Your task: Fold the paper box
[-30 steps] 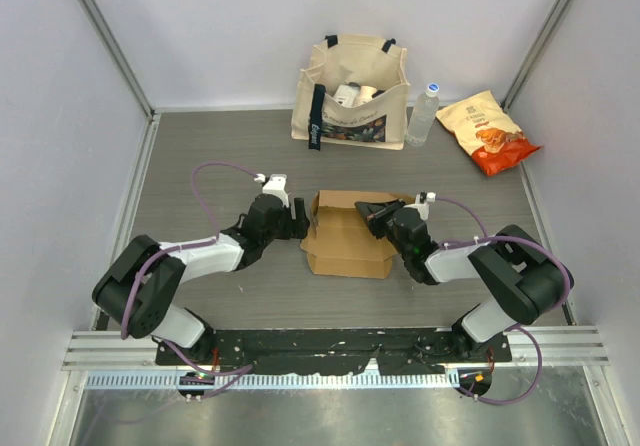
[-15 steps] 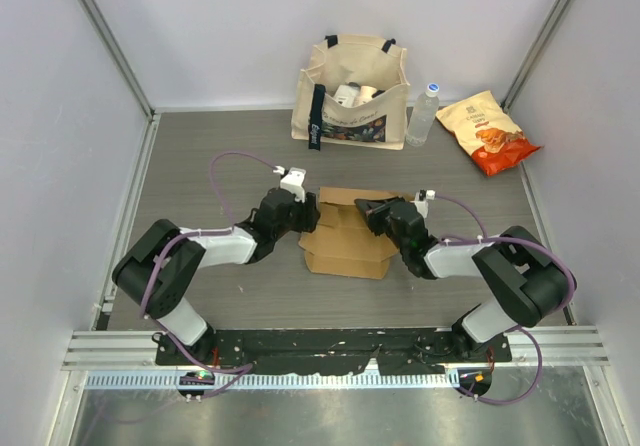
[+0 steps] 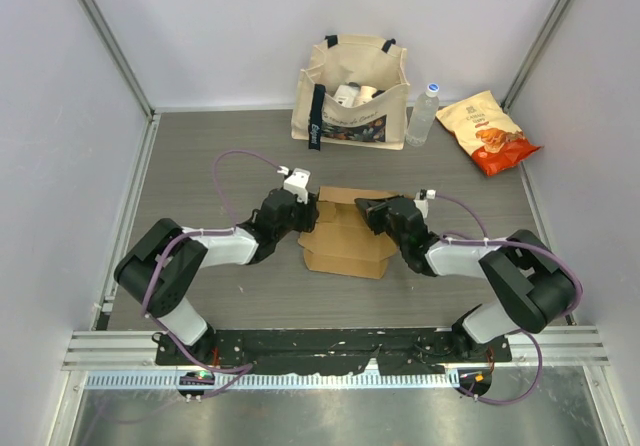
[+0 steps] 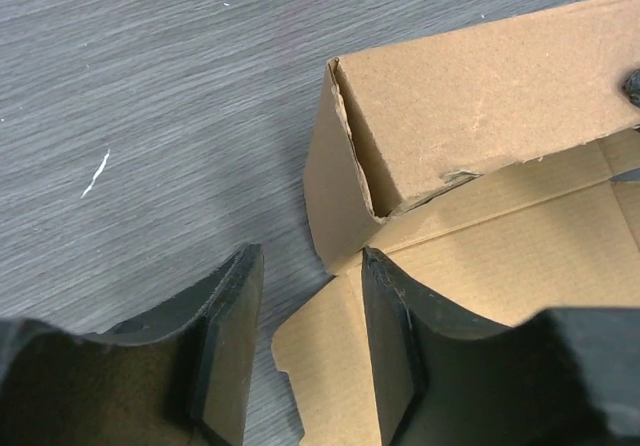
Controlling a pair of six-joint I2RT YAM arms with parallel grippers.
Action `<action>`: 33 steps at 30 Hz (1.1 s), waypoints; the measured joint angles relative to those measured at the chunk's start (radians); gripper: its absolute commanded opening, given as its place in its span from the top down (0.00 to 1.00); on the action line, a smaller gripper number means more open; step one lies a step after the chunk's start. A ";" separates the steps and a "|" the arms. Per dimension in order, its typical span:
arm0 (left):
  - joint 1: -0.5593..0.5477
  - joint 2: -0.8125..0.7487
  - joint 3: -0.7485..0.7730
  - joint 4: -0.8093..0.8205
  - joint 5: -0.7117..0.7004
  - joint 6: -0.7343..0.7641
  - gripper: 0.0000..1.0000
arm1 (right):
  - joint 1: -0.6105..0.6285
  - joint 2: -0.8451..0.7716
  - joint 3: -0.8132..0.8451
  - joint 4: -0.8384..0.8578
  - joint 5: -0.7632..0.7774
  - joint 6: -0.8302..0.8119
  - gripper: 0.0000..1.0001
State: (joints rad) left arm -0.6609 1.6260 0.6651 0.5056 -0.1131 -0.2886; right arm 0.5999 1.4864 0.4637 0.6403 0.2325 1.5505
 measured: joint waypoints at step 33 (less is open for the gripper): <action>-0.117 0.119 0.085 0.035 -0.309 0.009 0.93 | 0.009 -0.009 0.070 -0.150 -0.026 0.098 0.99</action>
State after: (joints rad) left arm -0.7780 1.7454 0.7502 0.5411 -0.4225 -0.2794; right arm 0.6090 1.4773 0.5339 0.4900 0.2070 1.6485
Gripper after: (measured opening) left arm 0.257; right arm 0.050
